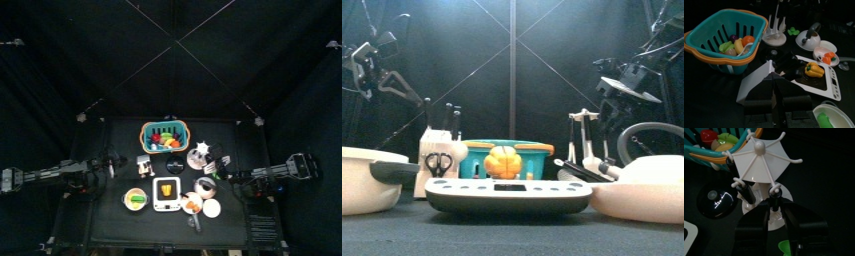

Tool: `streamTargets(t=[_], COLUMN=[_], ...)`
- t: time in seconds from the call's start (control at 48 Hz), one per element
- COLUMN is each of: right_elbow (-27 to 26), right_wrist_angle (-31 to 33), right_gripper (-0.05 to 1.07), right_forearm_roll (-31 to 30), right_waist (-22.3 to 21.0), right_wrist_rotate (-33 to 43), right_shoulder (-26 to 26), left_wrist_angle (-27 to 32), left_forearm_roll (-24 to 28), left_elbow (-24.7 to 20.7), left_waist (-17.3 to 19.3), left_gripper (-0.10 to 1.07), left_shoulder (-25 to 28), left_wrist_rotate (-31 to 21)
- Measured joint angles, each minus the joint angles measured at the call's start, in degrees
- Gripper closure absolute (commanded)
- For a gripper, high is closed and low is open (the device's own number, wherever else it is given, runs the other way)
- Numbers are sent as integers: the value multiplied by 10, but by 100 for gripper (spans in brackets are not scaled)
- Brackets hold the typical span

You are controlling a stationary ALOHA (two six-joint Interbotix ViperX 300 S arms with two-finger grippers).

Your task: Place slotted spoon into basket

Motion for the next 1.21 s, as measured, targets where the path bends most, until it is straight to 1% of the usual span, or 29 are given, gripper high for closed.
streamTargets(t=[0.208, 0.354, 0.458, 0.521, 0.583, 0.667, 0.708, 0.75, 0.792, 0.833, 0.875, 0.917, 0.958, 0.979, 1.0, 1.042, 1.062, 1.104, 1.125, 1.167, 1.208], right_elbow=[1, 2, 10, 10, 0, -18, -29, -46, -72, -95, -124, -149, -170, -183, -201, -224, -245, -265, -293, -337, -367], right_wrist_angle=[2, 2, 4, 11, 11, -3, -37, -76, -110, -125, -134, -135, -136, -136, -134, -132, -131, -131, -133, -153, -182], right_gripper=[44, 44, 44, 44, 44, 44, 44, 44, 44, 44, 44, 44, 44, 44, 44, 44, 43, 43, 43, 42, 42], right_forearm_roll=[3, 25, 29, 30, 35, 21, -10, -55, -123, -182, -245, -287, -310, -319, -323, -324, -324, -323, -320, -308, -286], right_waist=[6, 21, 30, 51, 91, 119, 120, 115, 94, 66, 25, -14, -40, -54, -77, -104, -120, -135, -147, -169, -183], right_wrist_rotate=[-2, -6, -6, -9, -9, -10, -9, -7, -3, -1, 1, 1, 1, 1, 1, 1, 1, 1, 2, 2, 2], right_shoulder=[-17, -21, -25, -45, -79, -96, -95, -90, -76, -61, -36, -6, 20, 40, 75, 112, 142, 174, 207, 269, 306], left_wrist_angle=[0, 0, 0, 0, 0, 0, 1, 0, 0, 0, 0, 0, 0, 0, 0, 0, 0, 0, 0, 0, 0], left_forearm_roll=[1, 0, 0, 0, 0, 0, 0, 0, 1, 0, 0, 0, 0, 0, 0, 0, 0, 0, 0, 1, 0], left_elbow=[1, 2, 2, 2, 2, 2, 2, 2, 3, 3, 3, 3, 3, 3, 3, 3, 3, 3, 3, 4, 4], left_waist=[0, 0, 0, 0, 0, 0, 0, 1, 1, 1, 1, 1, 1, 1, 2, 1, 2, 2, 2, 3, 4], left_gripper=[61, 61, 61, 61, 61, 61, 61, 61, 61, 61, 61, 61, 61, 61, 61, 61, 61, 61, 61, 61, 61], left_shoulder=[0, 0, 0, 0, 0, 0, 0, 0, 0, 0, 0, 0, 0, 0, 0, 0, 0, 0, 0, 0, 0], left_wrist_rotate=[-1, 0, -1, -1, 0, -1, -1, -1, -1, -1, -1, -1, -1, -1, -1, -1, -1, -1, 0, -1, -1])
